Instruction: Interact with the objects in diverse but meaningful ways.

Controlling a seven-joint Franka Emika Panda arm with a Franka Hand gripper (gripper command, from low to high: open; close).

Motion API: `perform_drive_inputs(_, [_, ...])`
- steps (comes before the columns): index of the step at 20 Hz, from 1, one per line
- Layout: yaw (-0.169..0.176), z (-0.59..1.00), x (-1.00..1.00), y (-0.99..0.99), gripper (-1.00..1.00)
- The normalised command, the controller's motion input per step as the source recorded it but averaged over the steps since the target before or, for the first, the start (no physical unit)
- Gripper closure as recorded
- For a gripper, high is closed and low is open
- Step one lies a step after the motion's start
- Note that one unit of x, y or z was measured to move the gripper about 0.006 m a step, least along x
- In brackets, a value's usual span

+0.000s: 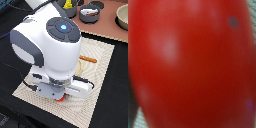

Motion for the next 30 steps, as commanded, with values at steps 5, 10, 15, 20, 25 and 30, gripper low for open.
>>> perform_drive_inputs(5, [-0.017, 0.58, 0.23, -0.11, 1.0])
perform_drive_inputs(10, [0.004, 1.0, -0.02, 0.14, 1.0])
perform_drive_inputs(15, [0.027, 1.0, -0.21, 0.34, 1.0])
perform_drive_inputs(20, [0.028, 0.9, -0.33, 0.39, 1.0])
perform_drive_inputs(25, [0.043, 0.6, -0.42, 0.42, 1.0])
perform_drive_inputs(30, [0.056, 0.5, -0.41, 0.46, 1.0])
